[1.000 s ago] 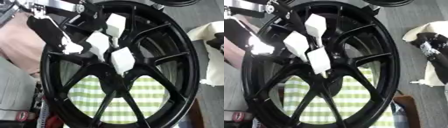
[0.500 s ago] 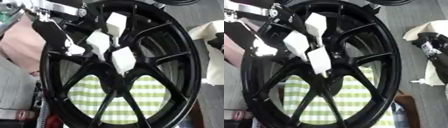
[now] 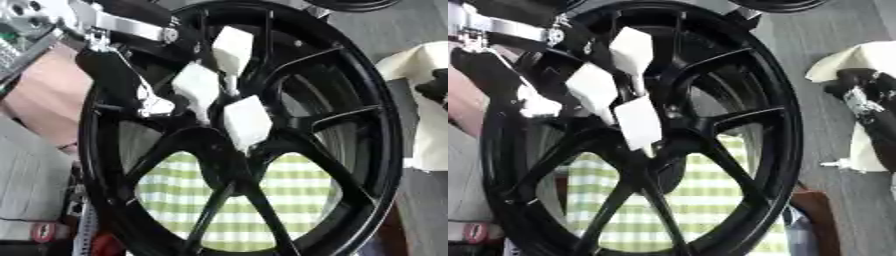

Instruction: Pull the pin out of the wheel hub.

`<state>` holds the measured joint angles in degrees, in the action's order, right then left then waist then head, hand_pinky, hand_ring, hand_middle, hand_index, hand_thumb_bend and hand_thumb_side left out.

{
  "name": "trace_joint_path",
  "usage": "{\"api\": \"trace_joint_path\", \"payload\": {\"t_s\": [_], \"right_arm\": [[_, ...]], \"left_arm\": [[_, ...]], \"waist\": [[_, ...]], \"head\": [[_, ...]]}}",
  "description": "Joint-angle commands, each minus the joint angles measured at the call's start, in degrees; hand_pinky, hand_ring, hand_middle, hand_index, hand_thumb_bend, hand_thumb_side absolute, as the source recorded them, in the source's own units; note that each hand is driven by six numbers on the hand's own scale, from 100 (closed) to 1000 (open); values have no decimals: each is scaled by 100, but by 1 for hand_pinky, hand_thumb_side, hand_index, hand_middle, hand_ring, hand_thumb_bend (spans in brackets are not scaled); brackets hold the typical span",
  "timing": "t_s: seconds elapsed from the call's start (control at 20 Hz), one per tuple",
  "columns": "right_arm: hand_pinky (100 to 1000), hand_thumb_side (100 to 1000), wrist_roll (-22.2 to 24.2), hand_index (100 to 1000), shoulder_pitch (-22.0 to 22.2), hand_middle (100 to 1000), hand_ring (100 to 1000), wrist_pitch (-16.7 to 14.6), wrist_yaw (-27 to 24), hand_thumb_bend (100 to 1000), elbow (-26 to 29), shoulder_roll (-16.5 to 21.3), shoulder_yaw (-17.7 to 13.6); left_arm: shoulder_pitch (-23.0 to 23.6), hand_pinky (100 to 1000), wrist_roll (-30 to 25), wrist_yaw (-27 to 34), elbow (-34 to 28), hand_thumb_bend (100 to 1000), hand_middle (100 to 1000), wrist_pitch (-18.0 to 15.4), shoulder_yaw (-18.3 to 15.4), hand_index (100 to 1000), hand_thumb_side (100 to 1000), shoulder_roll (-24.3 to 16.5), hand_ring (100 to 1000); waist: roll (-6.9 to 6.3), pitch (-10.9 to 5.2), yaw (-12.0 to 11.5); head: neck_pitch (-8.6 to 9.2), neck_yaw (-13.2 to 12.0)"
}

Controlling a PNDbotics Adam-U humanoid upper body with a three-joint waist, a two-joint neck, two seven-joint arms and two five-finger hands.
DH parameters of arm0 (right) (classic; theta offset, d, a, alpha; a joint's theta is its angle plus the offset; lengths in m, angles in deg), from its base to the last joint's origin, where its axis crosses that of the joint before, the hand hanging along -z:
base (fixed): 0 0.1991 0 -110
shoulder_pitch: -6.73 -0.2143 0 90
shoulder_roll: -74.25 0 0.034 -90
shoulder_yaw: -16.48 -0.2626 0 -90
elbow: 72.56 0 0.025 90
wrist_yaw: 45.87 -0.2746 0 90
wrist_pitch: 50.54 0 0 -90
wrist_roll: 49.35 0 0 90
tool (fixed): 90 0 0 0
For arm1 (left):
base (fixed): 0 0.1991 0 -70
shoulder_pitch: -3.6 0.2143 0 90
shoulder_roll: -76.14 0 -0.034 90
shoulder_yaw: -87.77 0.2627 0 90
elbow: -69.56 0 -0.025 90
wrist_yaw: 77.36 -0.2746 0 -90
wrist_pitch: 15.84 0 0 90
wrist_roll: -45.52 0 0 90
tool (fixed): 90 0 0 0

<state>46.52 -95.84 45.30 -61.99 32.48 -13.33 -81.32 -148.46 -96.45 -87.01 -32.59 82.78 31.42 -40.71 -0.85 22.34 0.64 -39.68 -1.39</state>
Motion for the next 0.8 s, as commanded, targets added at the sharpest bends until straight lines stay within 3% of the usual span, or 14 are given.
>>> {"api": "trace_joint_path", "payload": {"t_s": [0.05, 0.8], "right_arm": [[909, 369, 10, 689, -38, 573, 736, 5, -34, 211, 93, 53, -63], [910, 374, 21, 689, -47, 574, 736, 14, -46, 207, 103, 17, -68]], "left_arm": [[-67, 868, 0, -21, 15, 160, 833, -33, -57, 921, 384, -56, 837], [-74, 804, 0, -1, 33, 100, 671, -27, -60, 820, 262, -5, 696]], "waist": [[23, -89, 7], [31, -87, 9]], "head": [[63, -17], [66, -30]]}}
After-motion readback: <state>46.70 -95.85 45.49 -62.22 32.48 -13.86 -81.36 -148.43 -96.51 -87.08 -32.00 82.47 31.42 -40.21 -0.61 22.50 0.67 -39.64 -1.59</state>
